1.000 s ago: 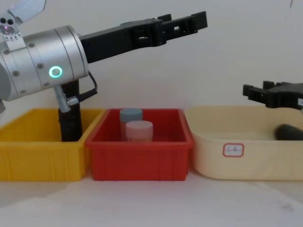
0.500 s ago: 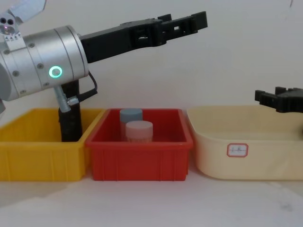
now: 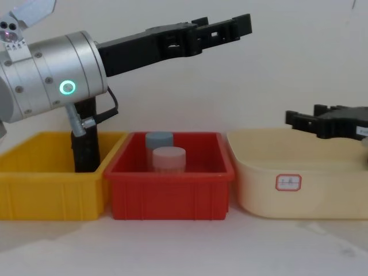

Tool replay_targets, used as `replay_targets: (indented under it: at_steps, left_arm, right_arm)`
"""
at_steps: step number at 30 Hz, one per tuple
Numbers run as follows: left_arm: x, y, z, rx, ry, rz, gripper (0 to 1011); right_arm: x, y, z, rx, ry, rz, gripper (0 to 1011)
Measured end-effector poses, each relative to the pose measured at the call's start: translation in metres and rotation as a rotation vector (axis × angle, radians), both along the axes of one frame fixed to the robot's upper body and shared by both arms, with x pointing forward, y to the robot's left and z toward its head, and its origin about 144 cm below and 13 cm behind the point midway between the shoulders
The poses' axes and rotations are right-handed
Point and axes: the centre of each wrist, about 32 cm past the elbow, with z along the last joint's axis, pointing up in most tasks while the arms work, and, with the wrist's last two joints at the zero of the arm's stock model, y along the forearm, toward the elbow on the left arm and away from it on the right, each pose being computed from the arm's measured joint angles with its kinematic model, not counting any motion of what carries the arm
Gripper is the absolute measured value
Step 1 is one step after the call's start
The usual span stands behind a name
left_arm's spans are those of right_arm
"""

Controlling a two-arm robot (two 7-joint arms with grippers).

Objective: Pick up the garbage bag with the one hand and transfer it to the other hand.

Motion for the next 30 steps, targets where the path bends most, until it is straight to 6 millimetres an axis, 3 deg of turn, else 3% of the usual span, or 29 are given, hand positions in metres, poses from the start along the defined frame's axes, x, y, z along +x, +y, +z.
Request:
replay_targets:
  at_steps: [5, 13, 30]
  left_arm:
    - [0.0, 0.0, 0.0, 0.0, 0.0, 0.0, 1001]
    - [-0.002, 0.002, -0.001, 0.0, 0.002, 0.009, 1001]
    - [-0.026, 0.03, -0.008, -0.016, 0.012, 0.192, 1002]
  right_arm:
    - [-0.003, 0.009, 0.002, -0.007, -0.006, 0.068, 816]
    - [-0.005, 0.023, 0.006, -0.018, -0.017, 0.177, 1001]
    - [-0.003, 0.052, 0.011, -0.033, -0.031, 0.33, 1000]
